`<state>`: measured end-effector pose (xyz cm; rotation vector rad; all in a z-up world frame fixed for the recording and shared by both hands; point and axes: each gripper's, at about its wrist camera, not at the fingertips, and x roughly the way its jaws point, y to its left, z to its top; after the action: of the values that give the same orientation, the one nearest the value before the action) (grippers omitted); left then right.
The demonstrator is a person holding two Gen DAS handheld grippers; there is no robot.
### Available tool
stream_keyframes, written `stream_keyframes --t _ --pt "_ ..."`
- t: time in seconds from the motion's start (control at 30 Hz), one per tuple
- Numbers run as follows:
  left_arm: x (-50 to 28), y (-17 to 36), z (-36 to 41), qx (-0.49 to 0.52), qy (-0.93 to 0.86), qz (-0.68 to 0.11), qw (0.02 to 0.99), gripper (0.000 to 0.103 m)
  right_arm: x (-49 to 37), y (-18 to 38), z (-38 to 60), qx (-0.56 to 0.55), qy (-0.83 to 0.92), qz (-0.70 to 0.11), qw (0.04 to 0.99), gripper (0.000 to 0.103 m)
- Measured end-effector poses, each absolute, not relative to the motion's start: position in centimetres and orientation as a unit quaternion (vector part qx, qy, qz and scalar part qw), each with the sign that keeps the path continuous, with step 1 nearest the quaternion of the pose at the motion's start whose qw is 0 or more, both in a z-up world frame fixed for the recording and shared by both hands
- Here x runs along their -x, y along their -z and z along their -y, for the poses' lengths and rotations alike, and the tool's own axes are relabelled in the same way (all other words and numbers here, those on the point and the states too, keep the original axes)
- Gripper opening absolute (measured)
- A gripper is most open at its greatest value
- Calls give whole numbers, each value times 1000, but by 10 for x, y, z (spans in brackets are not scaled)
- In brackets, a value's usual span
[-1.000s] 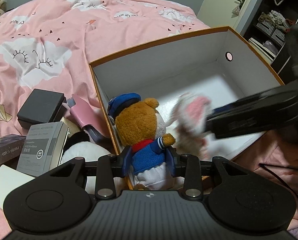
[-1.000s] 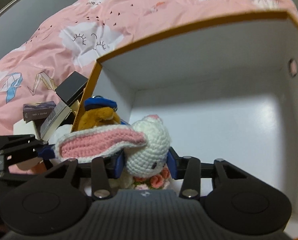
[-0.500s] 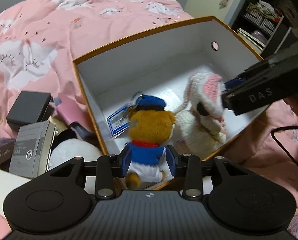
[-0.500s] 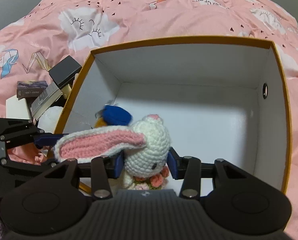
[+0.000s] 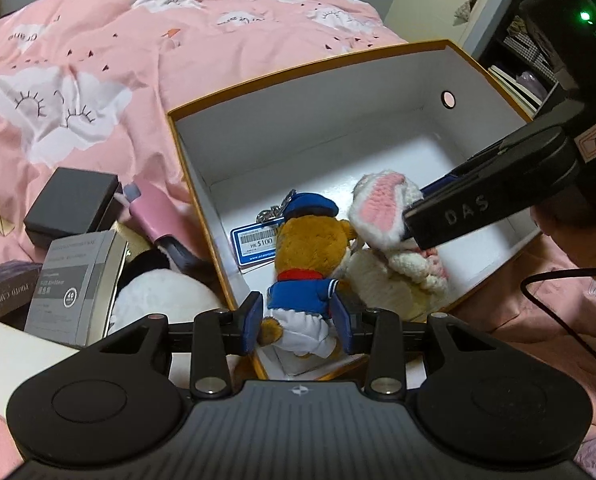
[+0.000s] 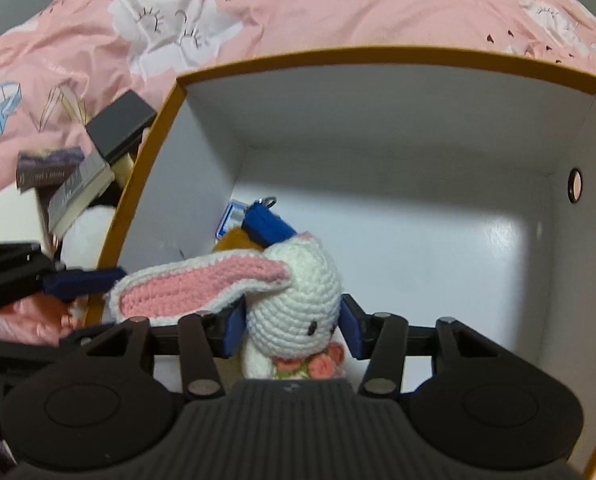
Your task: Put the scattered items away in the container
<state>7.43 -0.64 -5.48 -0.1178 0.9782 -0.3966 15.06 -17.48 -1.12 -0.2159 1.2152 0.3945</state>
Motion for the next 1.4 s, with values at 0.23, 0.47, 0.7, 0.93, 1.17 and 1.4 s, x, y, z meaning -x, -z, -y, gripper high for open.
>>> stream_keyframes --t 0.23,0.47,0.7,0.93,1.17,1.4 --pt "-75 58 9 54 193 -471 859 44 -152 13 196 54 -169 -580 795 53" --pt "-74 57 9 52 190 -469 861 44 -174 32 204 -34 -156 -610 776 47" --pt "-75 57 8 54 188 -470 861 44 -185 52 184 -21 -176 -637 750 46" --pt "-76 57 8 53 186 -468 863 44 -166 35 182 10 -172 -608 775 56" --pt "-70 51 9 45 178 -453 872 50 -133 11 188 73 -169 -536 824 61" --pt "-58 36 3 41 153 -416 895 55 -102 -18 191 105 -127 -422 891 65"
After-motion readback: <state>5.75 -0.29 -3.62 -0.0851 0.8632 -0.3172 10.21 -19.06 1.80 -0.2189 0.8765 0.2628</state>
